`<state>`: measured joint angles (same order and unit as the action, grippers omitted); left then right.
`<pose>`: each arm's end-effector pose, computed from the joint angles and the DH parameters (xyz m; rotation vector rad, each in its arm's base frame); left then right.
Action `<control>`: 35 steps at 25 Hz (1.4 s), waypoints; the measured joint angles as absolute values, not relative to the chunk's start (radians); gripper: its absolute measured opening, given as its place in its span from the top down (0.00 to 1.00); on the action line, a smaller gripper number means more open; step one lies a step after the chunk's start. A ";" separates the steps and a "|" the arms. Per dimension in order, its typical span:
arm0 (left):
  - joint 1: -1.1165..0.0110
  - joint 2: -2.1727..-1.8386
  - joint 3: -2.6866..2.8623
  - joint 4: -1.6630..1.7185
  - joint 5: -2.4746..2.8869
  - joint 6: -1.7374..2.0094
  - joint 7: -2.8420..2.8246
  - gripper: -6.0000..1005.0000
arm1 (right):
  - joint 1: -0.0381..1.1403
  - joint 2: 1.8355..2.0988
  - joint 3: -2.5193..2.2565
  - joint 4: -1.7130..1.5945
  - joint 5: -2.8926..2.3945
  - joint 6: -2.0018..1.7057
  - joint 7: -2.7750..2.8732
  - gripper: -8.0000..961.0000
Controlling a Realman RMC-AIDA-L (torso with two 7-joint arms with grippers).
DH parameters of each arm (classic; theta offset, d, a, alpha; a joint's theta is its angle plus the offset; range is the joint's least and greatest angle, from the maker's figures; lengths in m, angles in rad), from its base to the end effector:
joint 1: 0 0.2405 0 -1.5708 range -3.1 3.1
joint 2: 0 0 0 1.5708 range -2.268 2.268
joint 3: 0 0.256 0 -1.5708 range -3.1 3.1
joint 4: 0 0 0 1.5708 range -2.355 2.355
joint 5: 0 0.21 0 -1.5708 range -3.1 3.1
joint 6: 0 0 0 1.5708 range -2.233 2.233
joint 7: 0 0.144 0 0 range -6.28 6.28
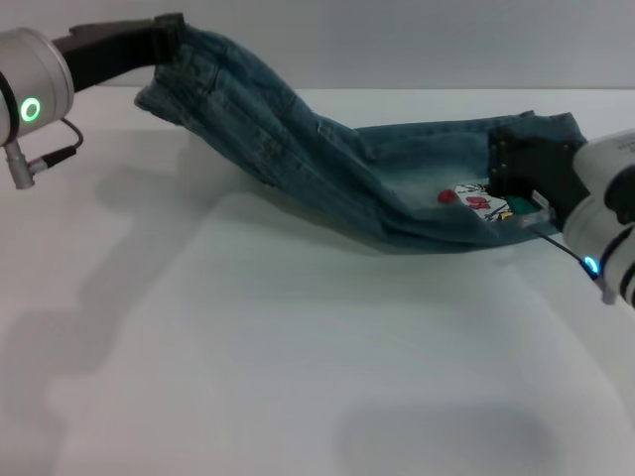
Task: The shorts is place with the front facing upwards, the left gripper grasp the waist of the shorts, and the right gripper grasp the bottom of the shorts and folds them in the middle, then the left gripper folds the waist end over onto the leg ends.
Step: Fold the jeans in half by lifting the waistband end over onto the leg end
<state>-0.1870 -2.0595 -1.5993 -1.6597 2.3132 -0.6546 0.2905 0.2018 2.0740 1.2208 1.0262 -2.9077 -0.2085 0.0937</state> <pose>-0.1615 0.3663 0.0574 -1.9751 -0.9630 -0.6030 0.2467 0.3550 -0.0476 -1.8996 0.6860 0.4796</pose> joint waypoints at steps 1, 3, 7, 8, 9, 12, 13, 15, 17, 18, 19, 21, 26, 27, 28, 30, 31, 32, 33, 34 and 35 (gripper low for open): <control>-0.185 -2.060 -1.597 -1.674 2.309 -0.656 0.290 0.99 | 0.221 2.074 1.221 1.004 -2.907 -0.209 0.113 0.99; -0.184 -2.059 -1.594 -1.691 2.303 -0.657 0.290 0.99 | 0.254 2.074 1.221 0.960 -2.907 -0.208 0.131 0.99; -0.186 -2.059 -1.587 -1.722 2.291 -0.660 0.291 0.99 | 0.334 2.076 1.209 0.872 -2.884 -0.208 0.150 0.99; -0.187 -2.059 -1.585 -1.725 2.290 -0.660 0.292 0.99 | 0.355 2.076 1.202 0.853 -2.870 -0.208 0.161 0.99; -0.187 -2.059 -1.585 -1.725 2.290 -0.660 0.292 0.99 | 0.375 2.076 1.195 0.836 -2.854 -0.208 0.170 0.99; -0.187 -2.058 -1.580 -1.751 2.288 -0.660 0.292 0.99 | 0.416 2.077 1.168 0.806 -2.826 -0.207 0.182 0.99; -0.186 -2.058 -1.579 -1.757 2.288 -0.660 0.292 0.99 | 0.430 2.077 1.157 0.798 -2.822 -0.207 0.185 0.99; -0.185 -2.059 -1.578 -1.764 2.287 -0.660 0.292 0.99 | 0.453 2.078 1.137 0.786 -2.814 -0.207 0.198 0.99; -0.184 -2.058 -1.577 -1.767 2.285 -0.660 0.292 0.99 | 0.489 2.077 1.082 0.775 -2.789 -0.201 0.256 0.99; -0.184 -2.058 -1.577 -1.768 2.284 -0.660 0.292 0.99 | 0.489 2.077 1.082 0.775 -2.789 -0.201 0.256 0.99; -0.184 -2.058 -1.577 -1.768 2.284 -0.660 0.292 0.99 | 0.500 2.076 1.059 0.775 -2.783 -0.200 0.275 0.99; -0.184 -2.057 -1.577 -1.769 2.280 -0.660 0.293 0.99 | 0.519 2.076 1.014 0.780 -2.779 -0.198 0.297 0.99; -0.194 -2.057 -1.570 -1.769 2.263 -0.667 0.299 0.99 | 0.579 2.079 0.923 0.776 -2.778 -0.199 0.346 0.99; -0.196 -2.057 -1.567 -1.768 2.262 -0.667 0.299 0.99 | 0.593 2.079 0.907 0.770 -2.778 -0.202 0.368 0.99; -0.198 -2.057 -1.565 -1.766 2.262 -0.667 0.299 0.99 | 0.608 2.079 0.892 0.765 -2.778 -0.206 0.387 0.99; -0.199 -2.057 -1.560 -1.765 2.260 -0.667 0.300 0.99 | 0.629 2.080 0.870 0.759 -2.778 -0.212 0.408 0.99; -0.199 -2.057 -1.557 -1.765 2.257 -0.667 0.300 0.99 | 0.640 2.081 0.856 0.757 -2.778 -0.217 0.415 0.99; -0.199 -2.057 -1.554 -1.764 2.254 -0.667 0.300 0.99 | 0.648 2.081 0.842 0.755 -2.778 -0.222 0.418 0.99; -0.199 -2.057 -1.553 -1.764 2.253 -0.667 0.300 0.99 | 0.654 2.082 0.830 0.755 -2.778 -0.226 0.419 0.99; -0.199 -2.057 -1.553 -1.764 2.253 -0.667 0.300 0.99 | 0.655 2.082 0.825 0.756 -2.778 -0.229 0.419 0.99; -0.198 -2.057 -1.553 -1.763 2.252 -0.667 0.300 0.99 | 0.637 2.081 0.832 0.766 -2.778 -0.231 0.418 0.99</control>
<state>-0.1979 -2.0571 -1.5527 -1.7632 2.2523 -0.6674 0.3001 0.6375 2.0814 0.8320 0.7656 -2.7783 -0.2310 0.4184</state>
